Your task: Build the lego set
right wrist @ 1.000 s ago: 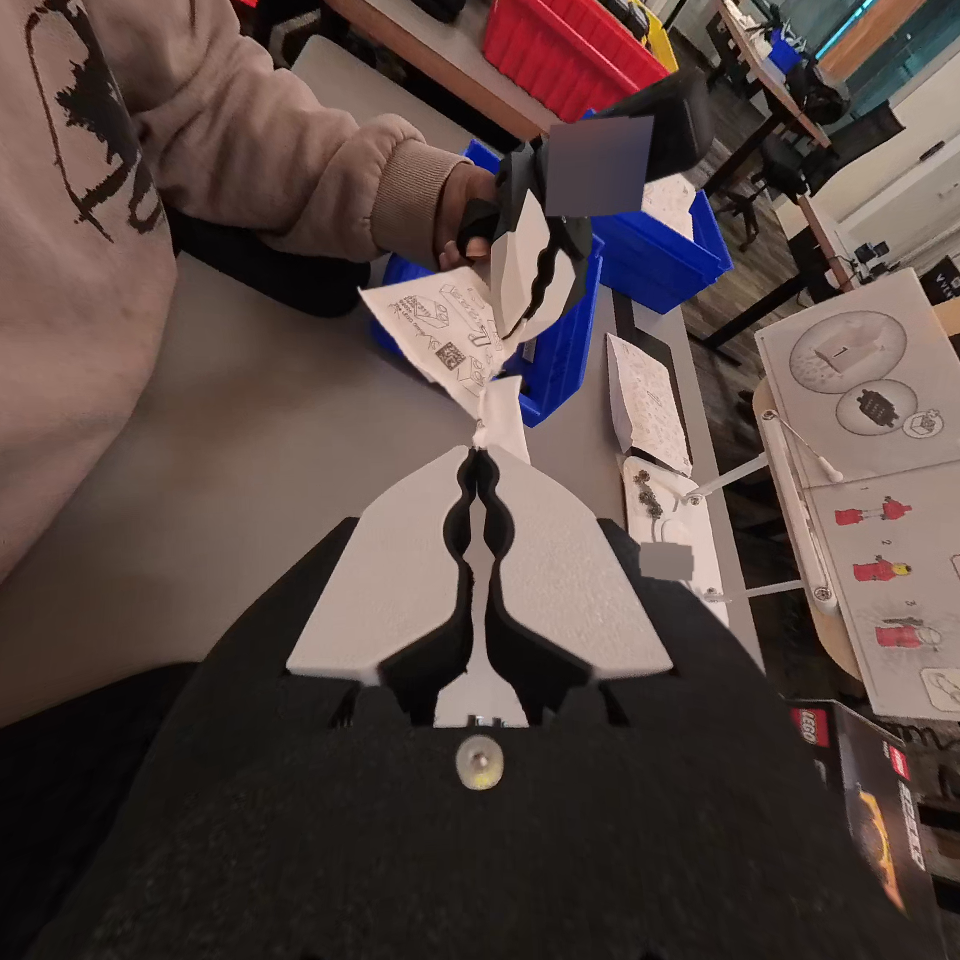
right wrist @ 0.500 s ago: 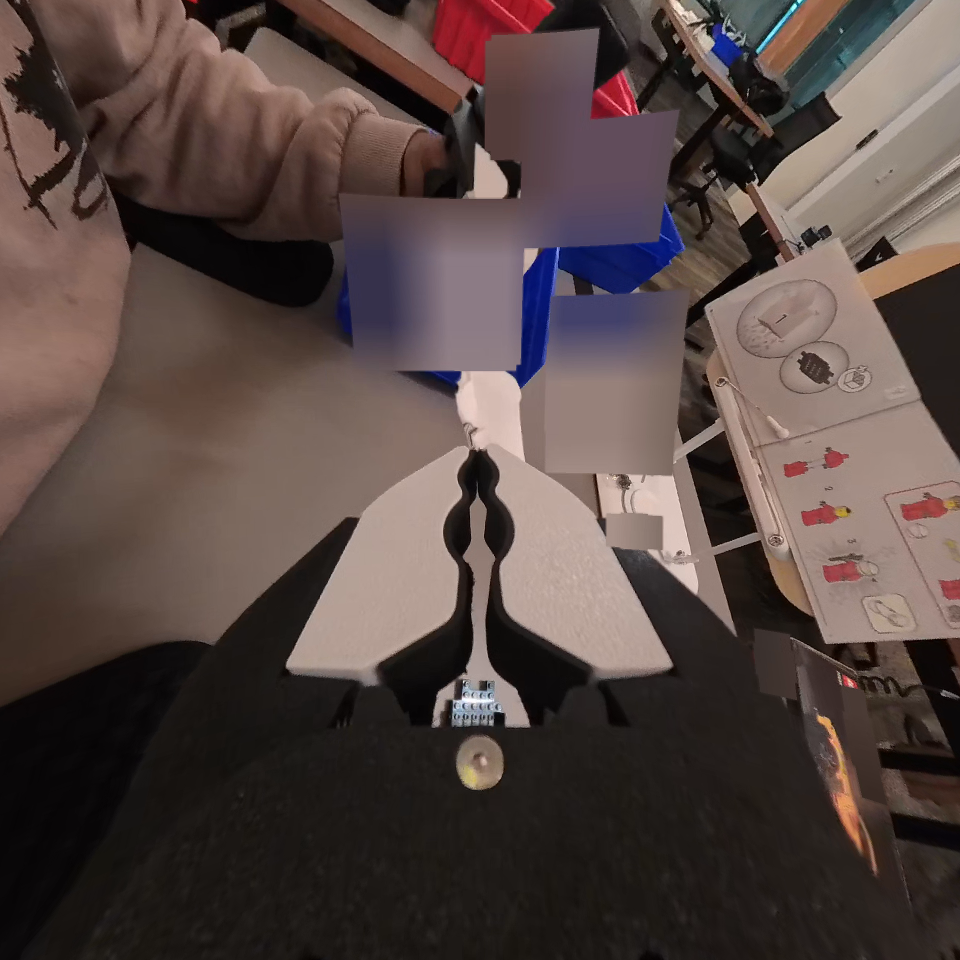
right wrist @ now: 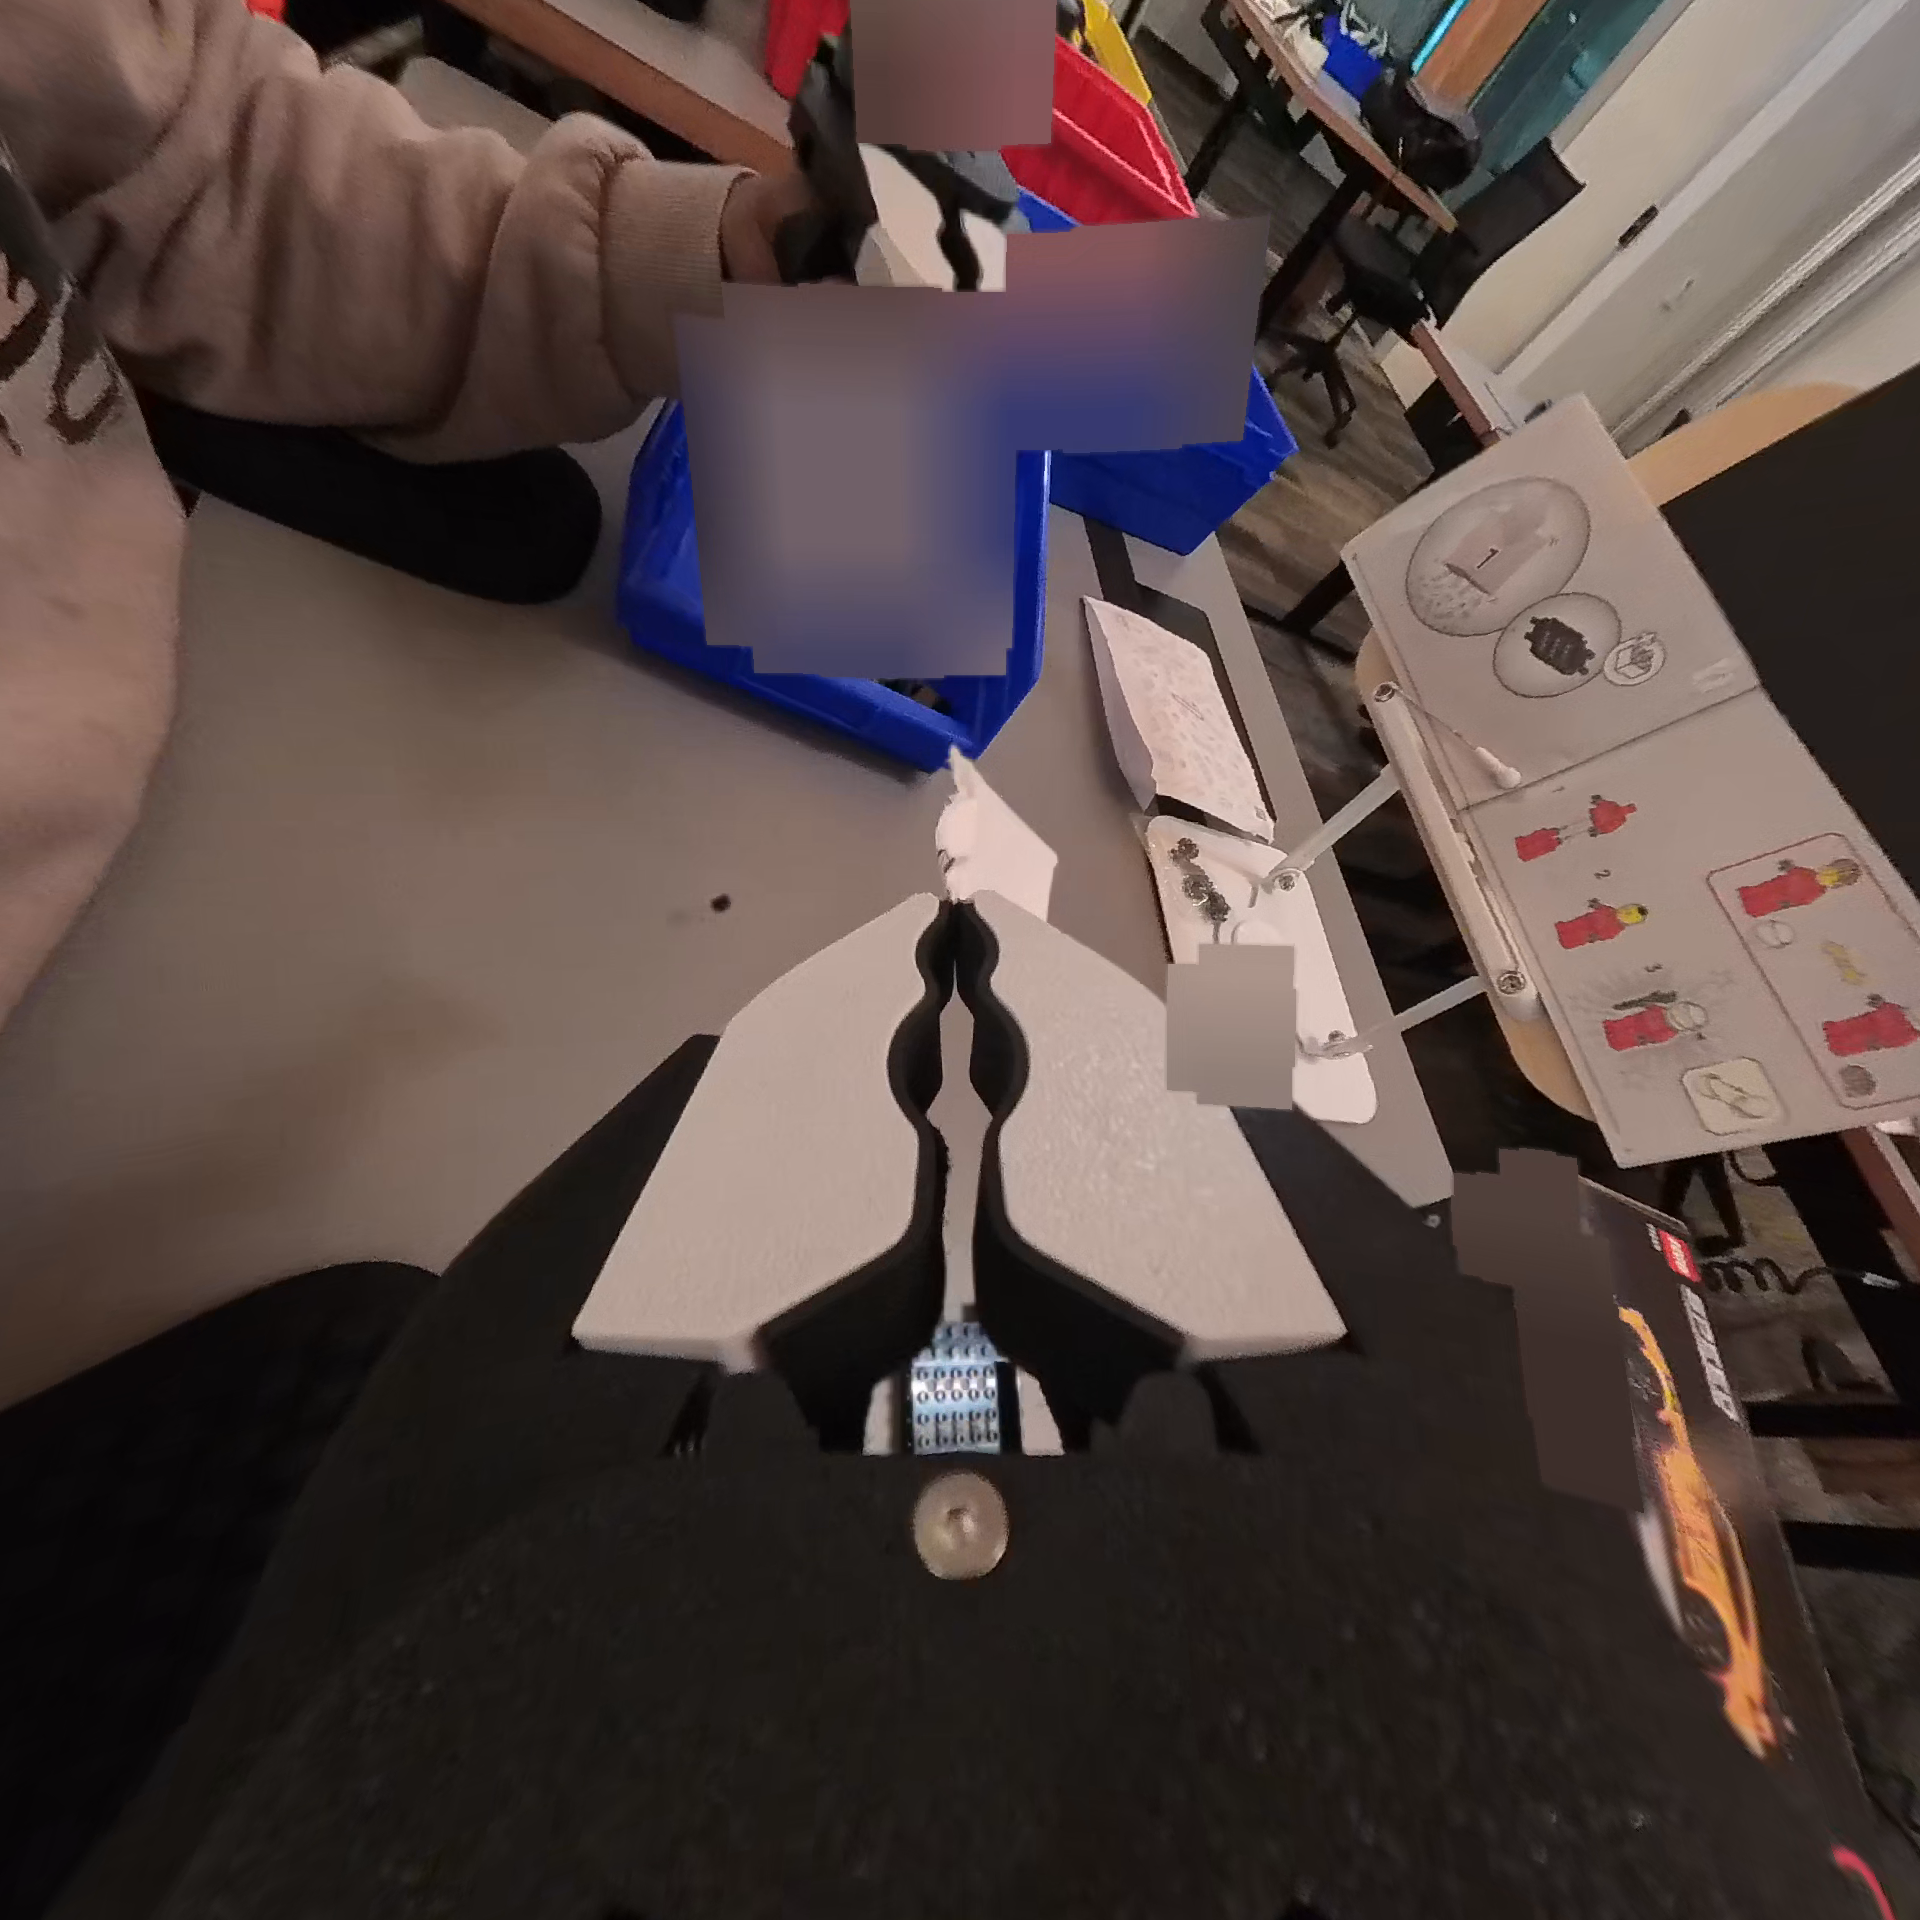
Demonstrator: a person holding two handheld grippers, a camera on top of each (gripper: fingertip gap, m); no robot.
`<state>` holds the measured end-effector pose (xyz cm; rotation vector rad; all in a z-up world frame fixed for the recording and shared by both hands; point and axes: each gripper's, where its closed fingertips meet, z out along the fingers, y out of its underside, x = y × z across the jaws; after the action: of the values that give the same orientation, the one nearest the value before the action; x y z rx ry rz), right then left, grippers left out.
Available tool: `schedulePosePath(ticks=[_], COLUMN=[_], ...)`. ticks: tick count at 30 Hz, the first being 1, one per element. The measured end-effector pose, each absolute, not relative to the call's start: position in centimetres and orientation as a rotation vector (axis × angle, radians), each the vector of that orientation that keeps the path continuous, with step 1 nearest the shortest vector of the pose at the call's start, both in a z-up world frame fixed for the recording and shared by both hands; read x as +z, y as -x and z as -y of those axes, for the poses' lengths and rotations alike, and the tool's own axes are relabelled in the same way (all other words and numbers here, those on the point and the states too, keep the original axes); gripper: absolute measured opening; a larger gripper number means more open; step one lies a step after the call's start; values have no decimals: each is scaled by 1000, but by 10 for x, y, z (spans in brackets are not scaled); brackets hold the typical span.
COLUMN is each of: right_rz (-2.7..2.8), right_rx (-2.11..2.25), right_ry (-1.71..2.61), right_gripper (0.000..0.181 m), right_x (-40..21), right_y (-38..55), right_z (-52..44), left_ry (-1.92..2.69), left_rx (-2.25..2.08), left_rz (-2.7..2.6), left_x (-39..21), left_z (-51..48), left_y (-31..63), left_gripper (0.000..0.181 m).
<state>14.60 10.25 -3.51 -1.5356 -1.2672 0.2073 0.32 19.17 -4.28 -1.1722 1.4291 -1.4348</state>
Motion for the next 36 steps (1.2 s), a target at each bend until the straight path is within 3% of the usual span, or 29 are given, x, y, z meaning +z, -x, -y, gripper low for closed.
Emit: schedulePosePath(ticks=[14,27,36], right_rz=[1075,501,431], right_rx=[149,-422,-704], right_ry=[1782,1978,2049], right_gripper=[0,0,0], right_x=[-104,-167,-218], right_y=[-184,-424,-509], right_z=[-126,-166,-227], left_ry=[1118,1118,1151], left_rx=[-1439,-1467,-1502], left_rz=[-1368,-1354,-1357], left_x=[-30,-31,-44], left_z=[-189,-188,-189], left_y=[4,-3,-13], left_gripper=[1,1,1])
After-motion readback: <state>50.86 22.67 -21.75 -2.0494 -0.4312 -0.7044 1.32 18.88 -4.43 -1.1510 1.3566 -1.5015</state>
